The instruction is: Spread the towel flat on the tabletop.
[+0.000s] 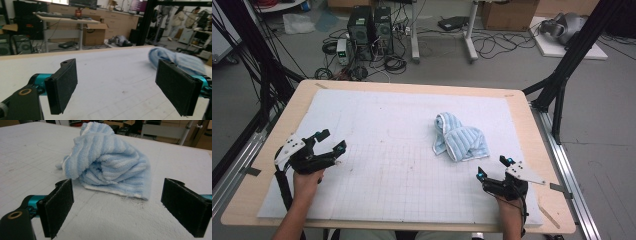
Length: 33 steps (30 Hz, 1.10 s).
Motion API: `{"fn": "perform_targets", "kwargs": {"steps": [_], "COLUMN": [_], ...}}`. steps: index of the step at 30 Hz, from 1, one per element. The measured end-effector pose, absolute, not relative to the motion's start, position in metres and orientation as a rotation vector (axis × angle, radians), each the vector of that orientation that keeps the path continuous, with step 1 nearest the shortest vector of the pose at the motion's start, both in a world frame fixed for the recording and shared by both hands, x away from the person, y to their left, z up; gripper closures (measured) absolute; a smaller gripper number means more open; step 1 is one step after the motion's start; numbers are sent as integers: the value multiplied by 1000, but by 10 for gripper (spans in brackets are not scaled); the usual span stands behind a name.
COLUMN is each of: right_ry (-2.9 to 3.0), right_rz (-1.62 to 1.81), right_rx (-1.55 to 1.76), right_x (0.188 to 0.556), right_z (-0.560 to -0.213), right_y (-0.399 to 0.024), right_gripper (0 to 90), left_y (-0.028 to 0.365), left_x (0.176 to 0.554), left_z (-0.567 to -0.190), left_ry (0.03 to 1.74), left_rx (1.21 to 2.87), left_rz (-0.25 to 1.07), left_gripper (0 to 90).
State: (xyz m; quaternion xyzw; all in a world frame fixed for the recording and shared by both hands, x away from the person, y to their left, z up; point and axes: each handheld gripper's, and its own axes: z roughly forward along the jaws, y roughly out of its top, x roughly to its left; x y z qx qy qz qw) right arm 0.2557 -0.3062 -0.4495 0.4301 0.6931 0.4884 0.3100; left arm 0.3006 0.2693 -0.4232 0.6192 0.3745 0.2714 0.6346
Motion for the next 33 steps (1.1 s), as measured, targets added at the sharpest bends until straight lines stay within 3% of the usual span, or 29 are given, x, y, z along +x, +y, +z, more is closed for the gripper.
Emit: {"fn": "perform_targets", "kwargs": {"steps": [10, 17, 33], "right_ry": [1826, 1826, 1829], "right_rz": [1291, 1295, 1296], "right_rx": [1131, 1131, 1134], "right_x": [256, 256, 256], "right_z": [-450, -450, -449], "right_y": [-307, -307, -308], "right_gripper": [102, 101, 102], "left_y": [228, 206, 144], "left_x": [325, 336, 363], "left_z": [-378, -360, -347], "left_ry": [706, 653, 600], "left_rx": [1426, 1476, 1559], "left_rz": [470, 439, 360], "left_gripper": [167, 167, 169]}}
